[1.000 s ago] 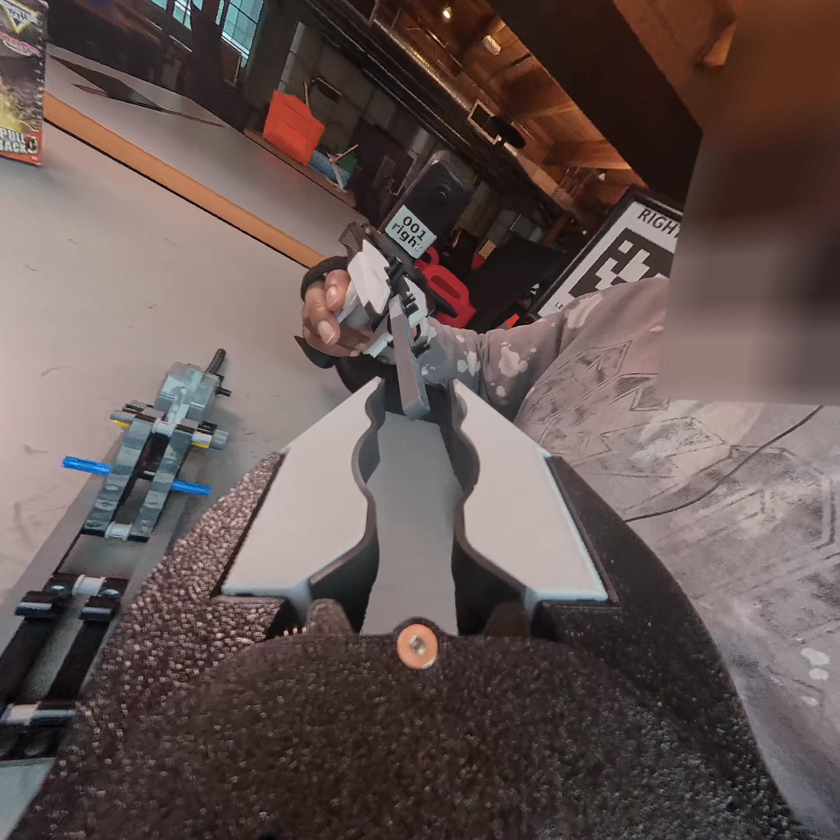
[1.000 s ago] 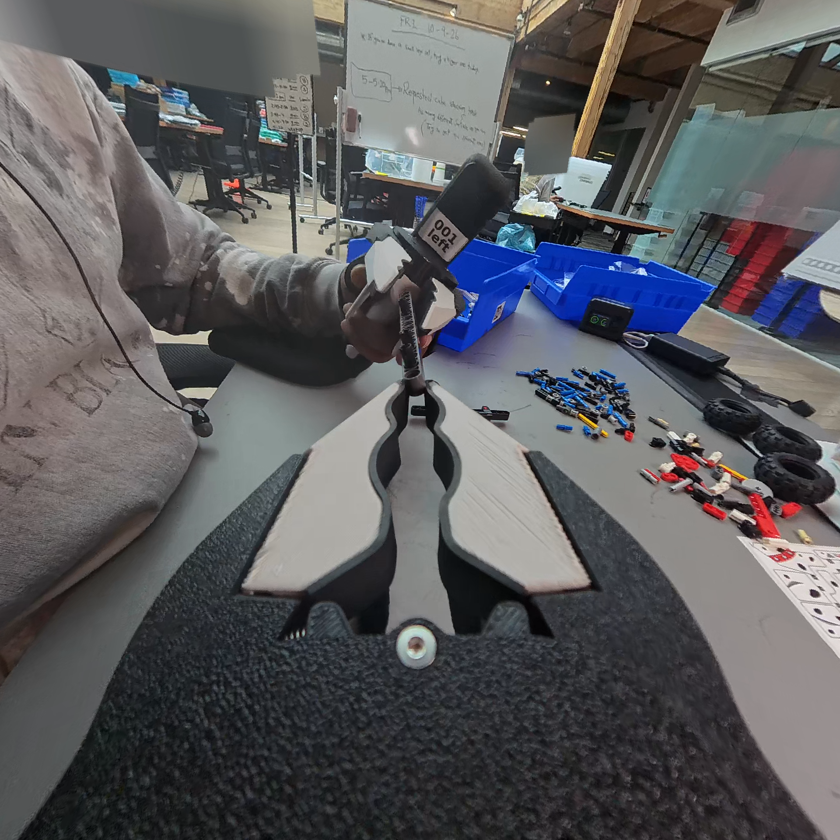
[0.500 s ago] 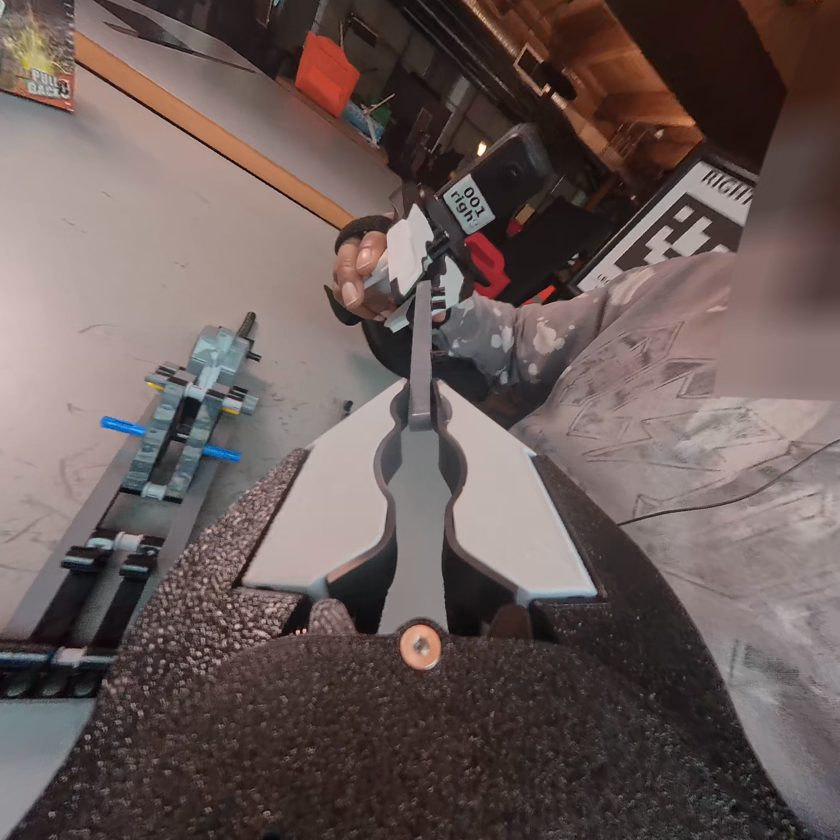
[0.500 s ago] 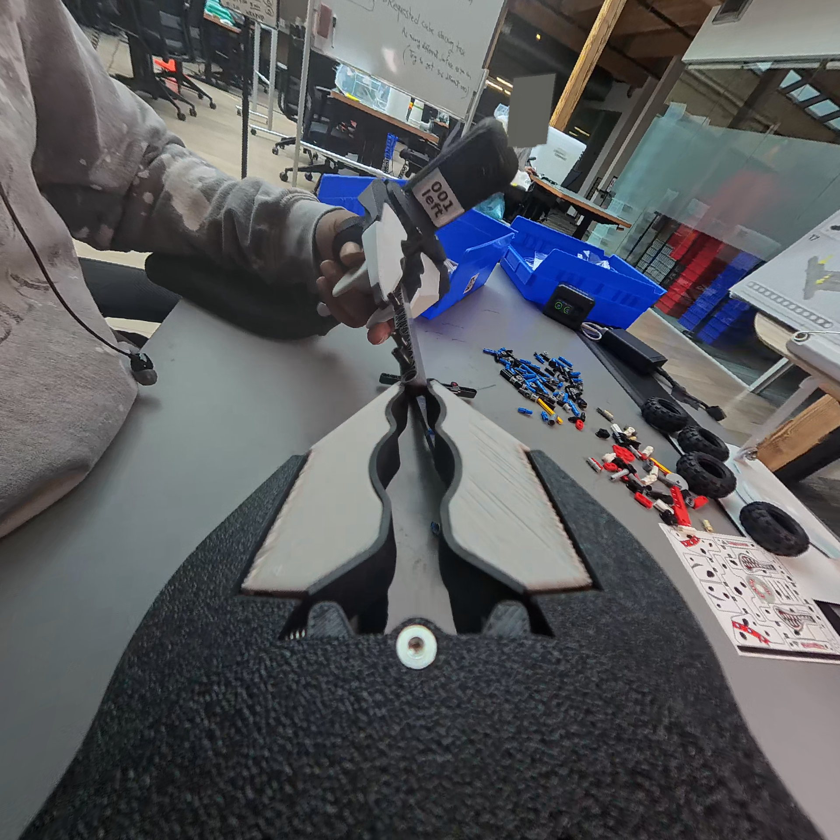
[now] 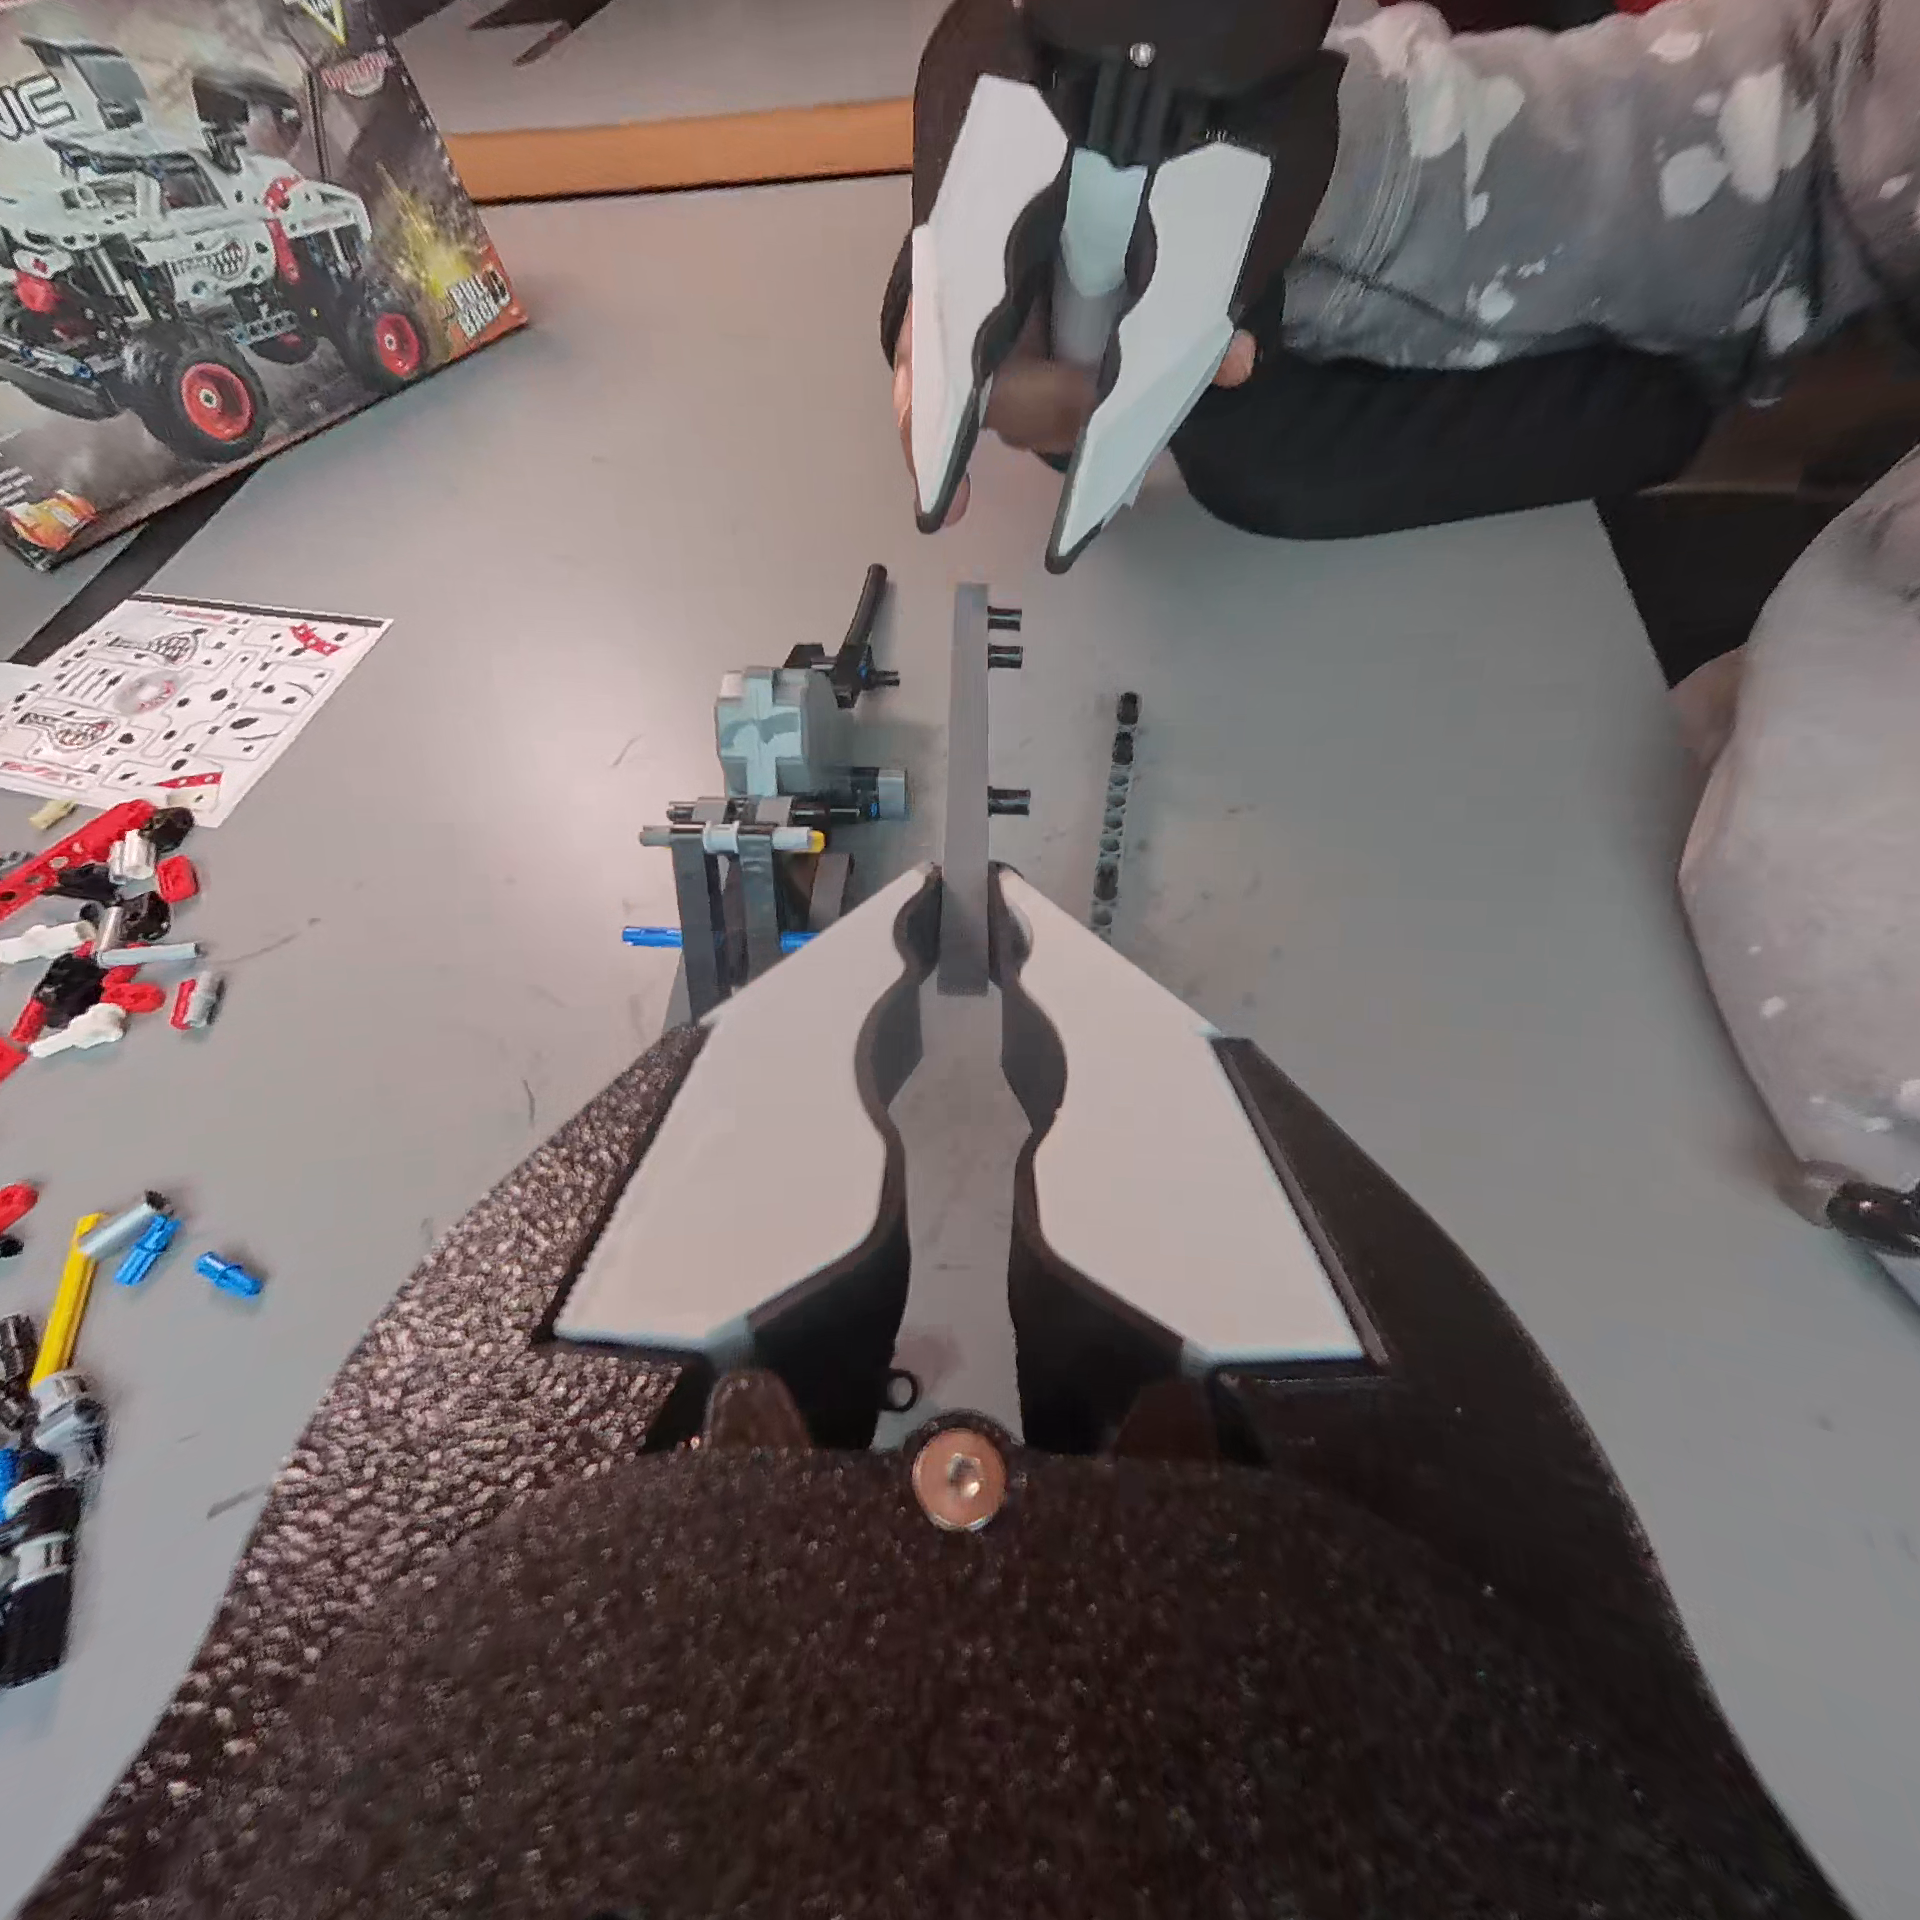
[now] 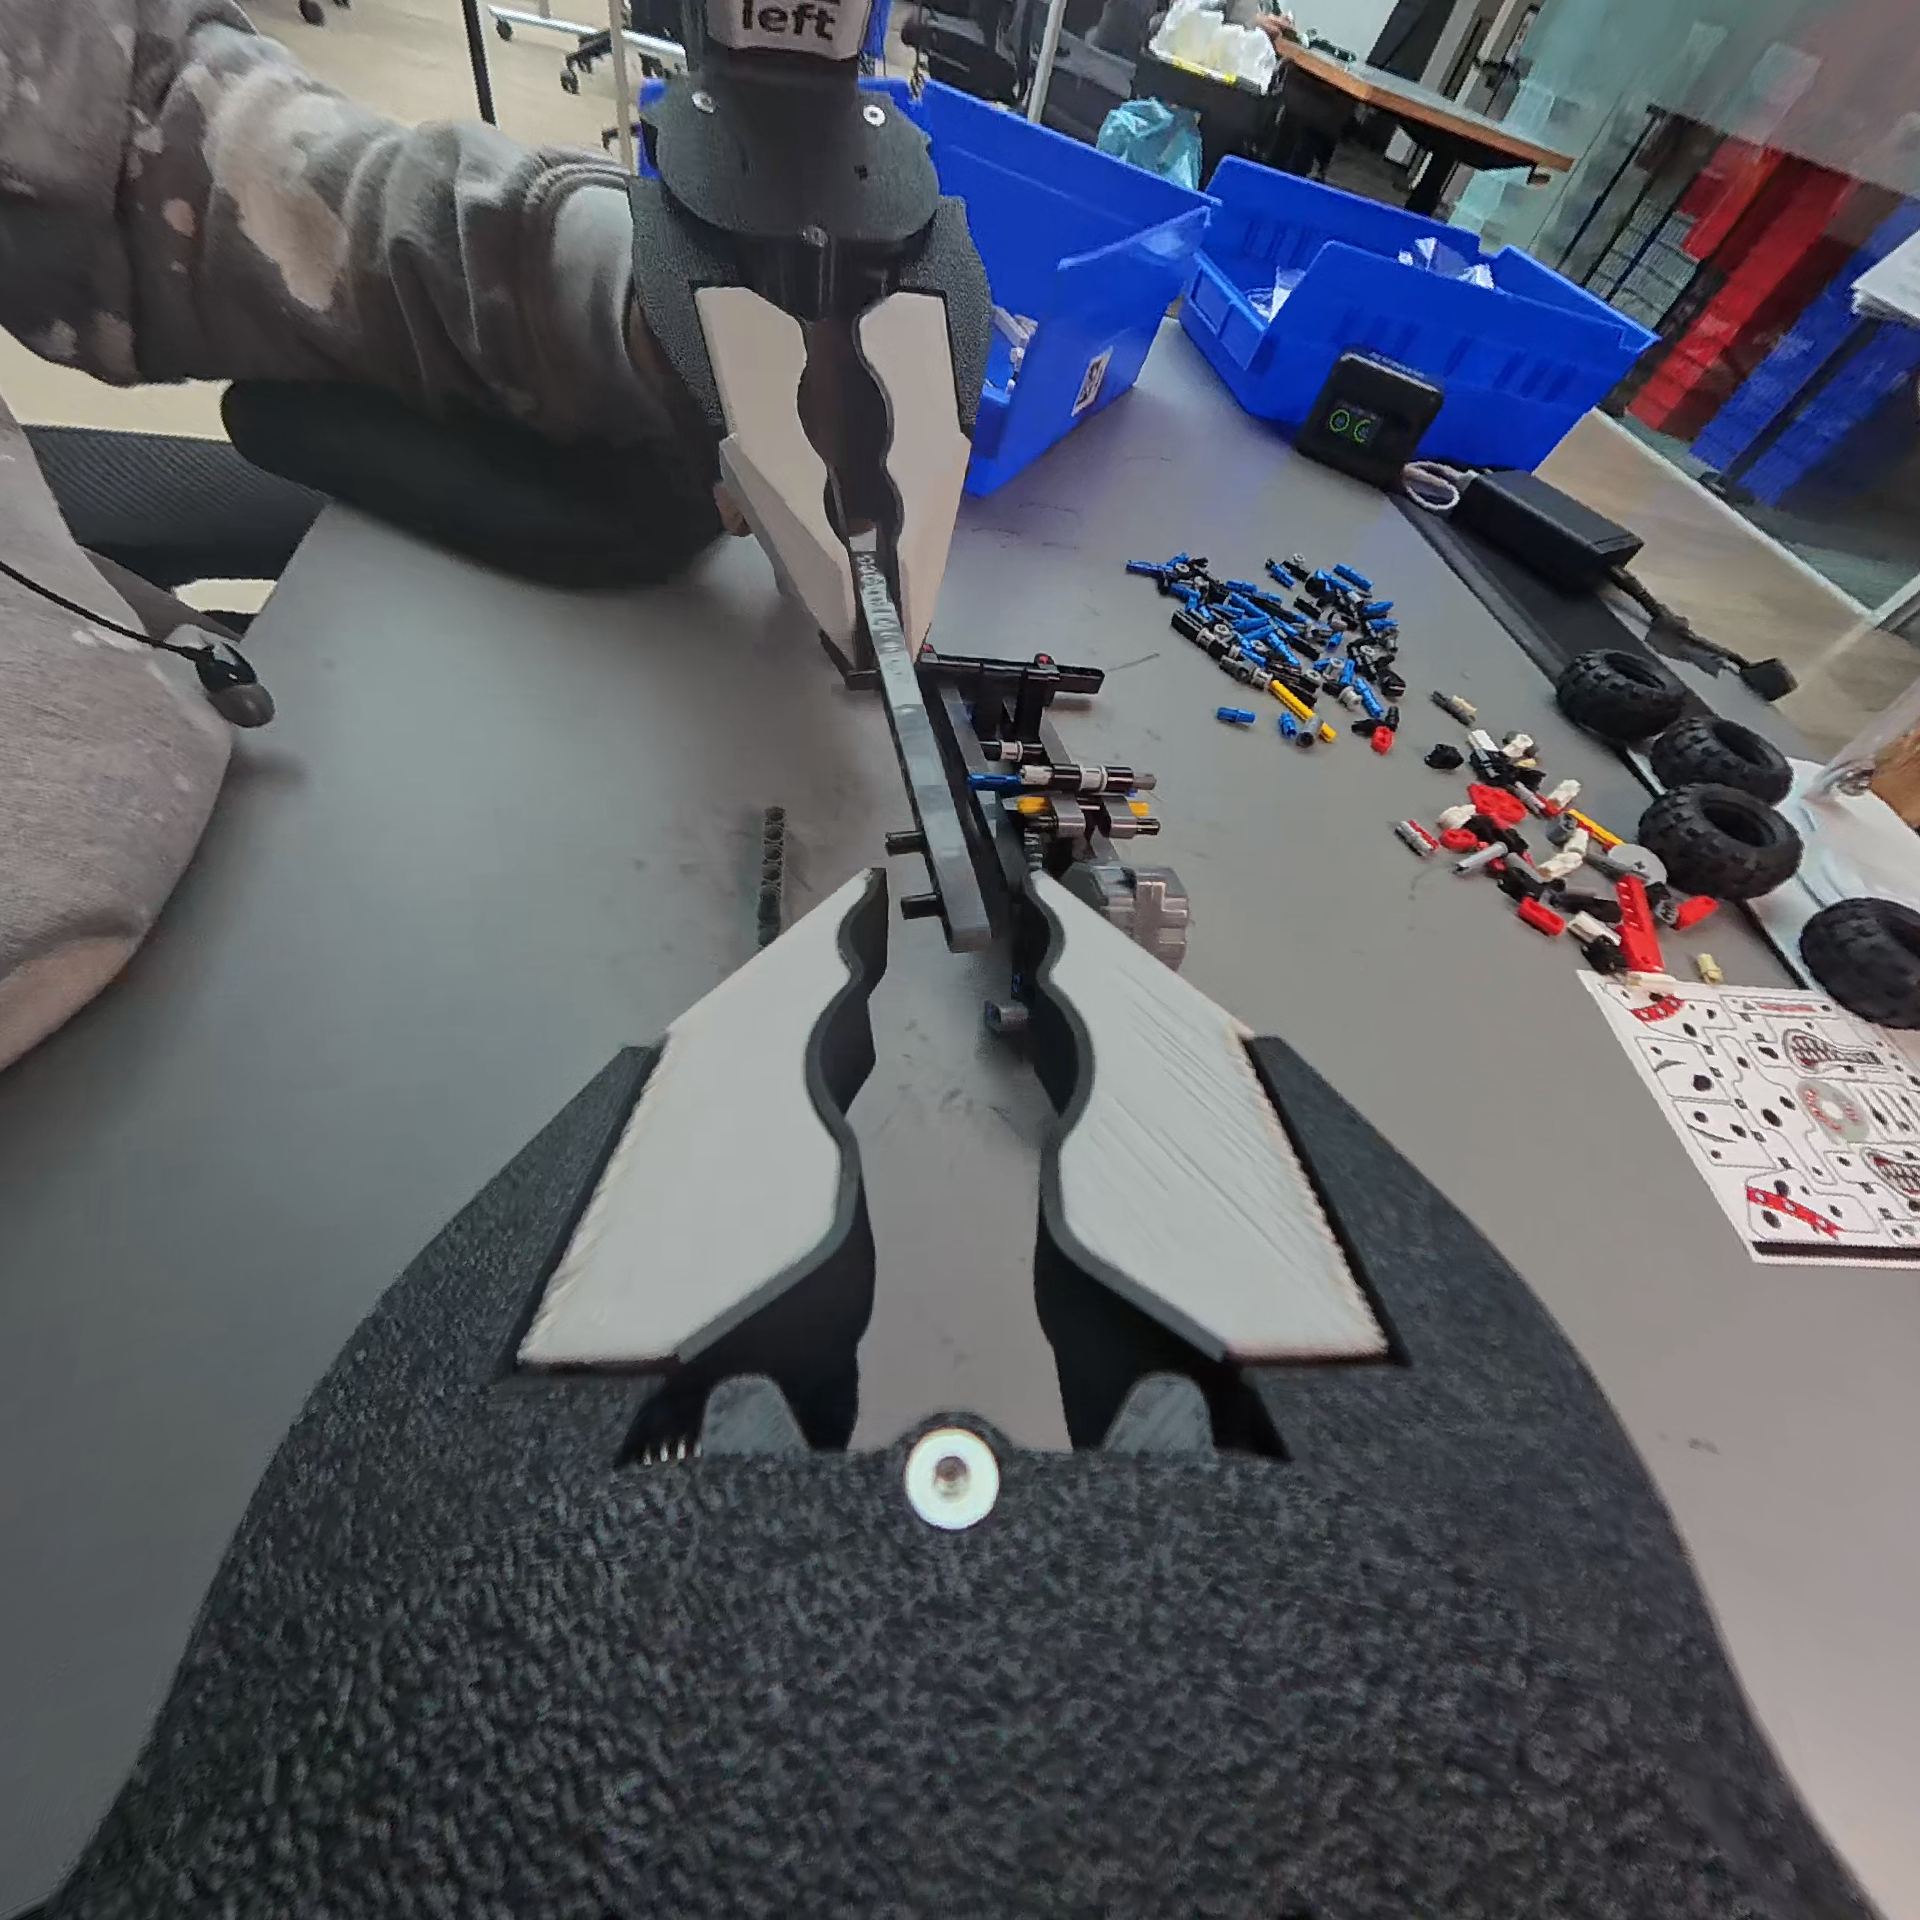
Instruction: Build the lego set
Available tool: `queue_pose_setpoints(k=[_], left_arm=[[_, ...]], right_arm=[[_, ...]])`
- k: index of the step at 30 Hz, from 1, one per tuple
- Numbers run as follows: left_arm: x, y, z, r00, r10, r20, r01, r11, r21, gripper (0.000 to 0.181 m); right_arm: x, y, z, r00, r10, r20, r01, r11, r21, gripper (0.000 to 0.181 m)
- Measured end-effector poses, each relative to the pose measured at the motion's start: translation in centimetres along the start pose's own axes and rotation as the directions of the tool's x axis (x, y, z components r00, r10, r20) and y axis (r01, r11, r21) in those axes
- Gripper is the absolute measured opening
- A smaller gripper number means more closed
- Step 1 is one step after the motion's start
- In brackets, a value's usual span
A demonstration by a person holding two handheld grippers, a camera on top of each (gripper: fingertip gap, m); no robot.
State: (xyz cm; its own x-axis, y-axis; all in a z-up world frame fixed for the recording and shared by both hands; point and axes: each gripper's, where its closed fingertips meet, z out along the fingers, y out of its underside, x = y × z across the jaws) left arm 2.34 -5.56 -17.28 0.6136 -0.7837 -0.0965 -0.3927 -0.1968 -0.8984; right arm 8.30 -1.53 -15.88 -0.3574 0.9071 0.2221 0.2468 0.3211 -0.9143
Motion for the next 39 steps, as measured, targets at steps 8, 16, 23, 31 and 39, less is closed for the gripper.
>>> queue_pose_setpoints(k=[8,16,23,31,39], left_arm=[[-1.0,1.0,0.7,1.000,0.019,0.012,-0.019,0.999,-0.037,0.009],[-2.8,1.6,0.8,1.000,0.013,0.017,-0.012,0.998,-0.062,0.010],[-3.2,1.9,0.5,1.000,0.000,-0.013,-0.001,0.998,-0.065,0.010],[-3.2,2.4,0.1,1.000,-0.007,-0.021,0.005,0.996,-0.085,0.010],[-2.9,3.4,-0.5,0.994,0.110,-0.013,-0.110,0.987,-0.113,0.010]], right_arm=[[1.4,2.0,0.2,0.997,-0.047,-0.069,0.038,0.991,-0.127,0.030],[3.4,2.0,2.3,0.996,-0.068,-0.053,0.055,0.977,-0.207,0.040],[2.0,1.4,3.8,0.987,-0.148,0.059,0.158,0.957,-0.245,0.025],[2.0,1.5,4.5,0.991,-0.128,0.041,0.134,0.971,-0.198,0.018],[1.8,1.5,4.6,0.984,-0.176,0.033,0.179,0.969,-0.173,0.015]])
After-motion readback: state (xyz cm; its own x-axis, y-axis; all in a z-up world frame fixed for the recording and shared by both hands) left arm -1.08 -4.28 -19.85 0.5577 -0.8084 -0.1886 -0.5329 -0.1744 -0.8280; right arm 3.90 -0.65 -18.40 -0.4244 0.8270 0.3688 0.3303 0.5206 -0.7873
